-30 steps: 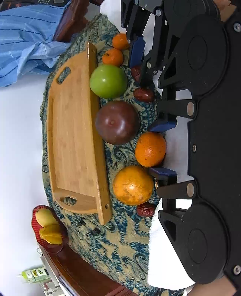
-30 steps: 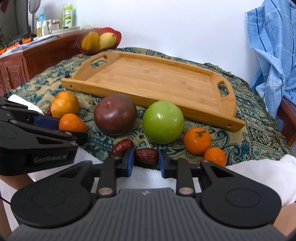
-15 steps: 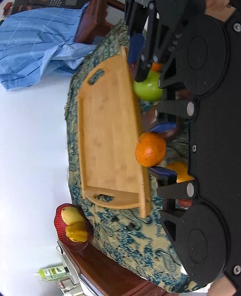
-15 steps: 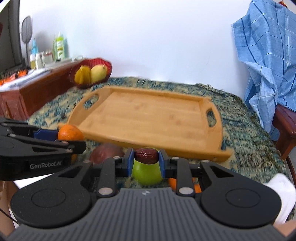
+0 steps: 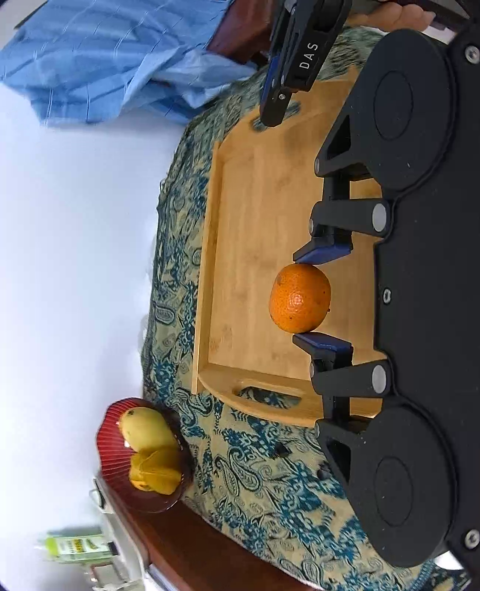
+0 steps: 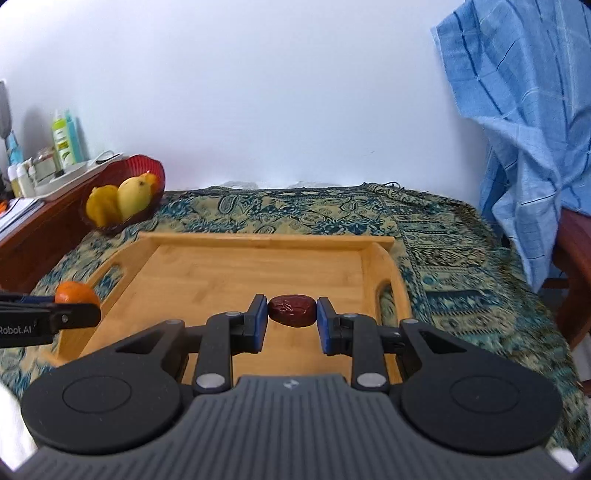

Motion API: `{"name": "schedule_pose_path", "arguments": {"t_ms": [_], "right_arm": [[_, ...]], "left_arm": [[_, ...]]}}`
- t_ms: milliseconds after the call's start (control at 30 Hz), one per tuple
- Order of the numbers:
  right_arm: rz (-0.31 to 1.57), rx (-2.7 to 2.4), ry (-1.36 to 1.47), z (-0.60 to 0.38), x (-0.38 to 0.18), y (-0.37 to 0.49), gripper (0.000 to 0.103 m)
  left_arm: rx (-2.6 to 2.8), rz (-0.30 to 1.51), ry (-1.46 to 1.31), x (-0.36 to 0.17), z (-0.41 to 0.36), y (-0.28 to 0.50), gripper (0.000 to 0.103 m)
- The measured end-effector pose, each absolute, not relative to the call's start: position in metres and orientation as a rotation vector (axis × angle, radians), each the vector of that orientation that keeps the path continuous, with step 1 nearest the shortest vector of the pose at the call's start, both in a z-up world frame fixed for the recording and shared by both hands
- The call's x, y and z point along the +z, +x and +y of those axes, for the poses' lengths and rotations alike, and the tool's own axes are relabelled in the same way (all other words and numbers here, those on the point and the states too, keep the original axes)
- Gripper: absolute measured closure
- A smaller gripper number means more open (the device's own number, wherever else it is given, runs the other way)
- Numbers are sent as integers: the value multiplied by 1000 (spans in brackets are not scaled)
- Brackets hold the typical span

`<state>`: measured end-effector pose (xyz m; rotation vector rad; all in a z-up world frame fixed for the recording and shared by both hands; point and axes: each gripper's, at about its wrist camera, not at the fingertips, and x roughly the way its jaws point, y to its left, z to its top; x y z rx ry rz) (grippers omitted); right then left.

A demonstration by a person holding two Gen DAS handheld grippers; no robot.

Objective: Organize fruits
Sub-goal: 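Carry the tangerine with the left gripper while the right gripper carries the date over the tray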

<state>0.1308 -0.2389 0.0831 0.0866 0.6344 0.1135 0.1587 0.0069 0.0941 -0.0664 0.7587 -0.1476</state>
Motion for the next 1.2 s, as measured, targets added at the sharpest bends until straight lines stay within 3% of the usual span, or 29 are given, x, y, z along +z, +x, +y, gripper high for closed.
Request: {"name": "schedule_pose_path", "arguments": {"t_ms": [433, 1200], "right_arm": [[789, 118, 254, -251, 45, 211, 70], [838, 109, 182, -244, 30, 217, 69]], "left_arm": [[-86, 848, -135, 55, 8, 234, 65], [-96, 840, -108, 35, 6, 245, 65]]}}
